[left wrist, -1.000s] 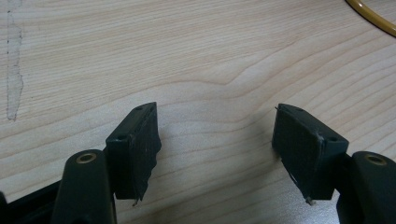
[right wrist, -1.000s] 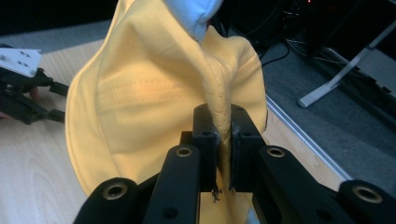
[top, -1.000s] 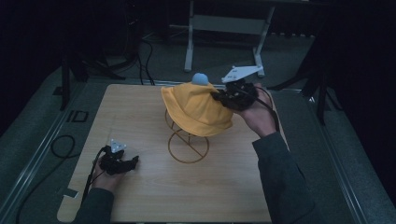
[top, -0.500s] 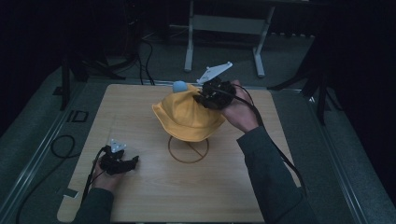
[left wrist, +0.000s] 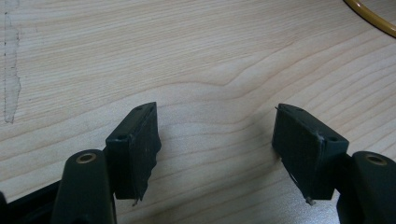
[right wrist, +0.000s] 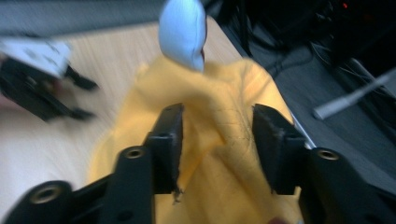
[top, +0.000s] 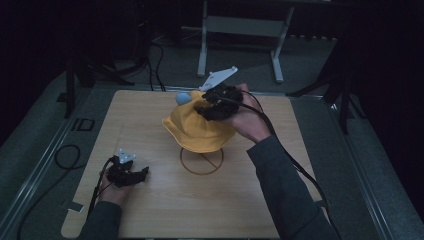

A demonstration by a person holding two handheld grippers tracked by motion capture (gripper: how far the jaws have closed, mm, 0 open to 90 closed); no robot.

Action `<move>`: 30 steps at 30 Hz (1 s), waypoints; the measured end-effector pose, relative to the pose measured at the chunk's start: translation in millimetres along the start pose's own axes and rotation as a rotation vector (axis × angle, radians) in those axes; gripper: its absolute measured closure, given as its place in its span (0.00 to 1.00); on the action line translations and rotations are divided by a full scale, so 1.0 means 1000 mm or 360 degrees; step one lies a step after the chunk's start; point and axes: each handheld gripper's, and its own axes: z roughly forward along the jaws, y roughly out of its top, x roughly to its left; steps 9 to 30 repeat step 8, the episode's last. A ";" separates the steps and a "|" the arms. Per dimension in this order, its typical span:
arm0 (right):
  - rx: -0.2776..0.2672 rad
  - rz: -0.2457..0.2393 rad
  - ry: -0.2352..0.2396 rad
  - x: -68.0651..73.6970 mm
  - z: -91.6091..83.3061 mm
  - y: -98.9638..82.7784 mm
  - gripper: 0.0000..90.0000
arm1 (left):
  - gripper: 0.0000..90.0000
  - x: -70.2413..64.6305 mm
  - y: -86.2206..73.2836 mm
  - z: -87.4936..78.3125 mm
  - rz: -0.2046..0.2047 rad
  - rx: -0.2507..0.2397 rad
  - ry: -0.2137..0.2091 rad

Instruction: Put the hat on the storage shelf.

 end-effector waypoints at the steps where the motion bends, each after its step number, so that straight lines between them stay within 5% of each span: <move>1: -0.0097 0.0033 0.0014 -0.001 -0.009 0.002 0.48 | 0.36 0.000 0.000 0.000 -0.0001 0.0000 0.0000; 8: -0.0202 0.0118 -0.0033 -0.009 -0.031 0.002 0.39 | 0.36 0.000 0.000 0.000 -0.0002 -0.0001 0.0002; 30: -0.0202 0.0118 -0.0033 -0.009 -0.031 0.002 0.39 | 0.36 0.000 0.000 0.000 -0.0002 -0.0001 0.0002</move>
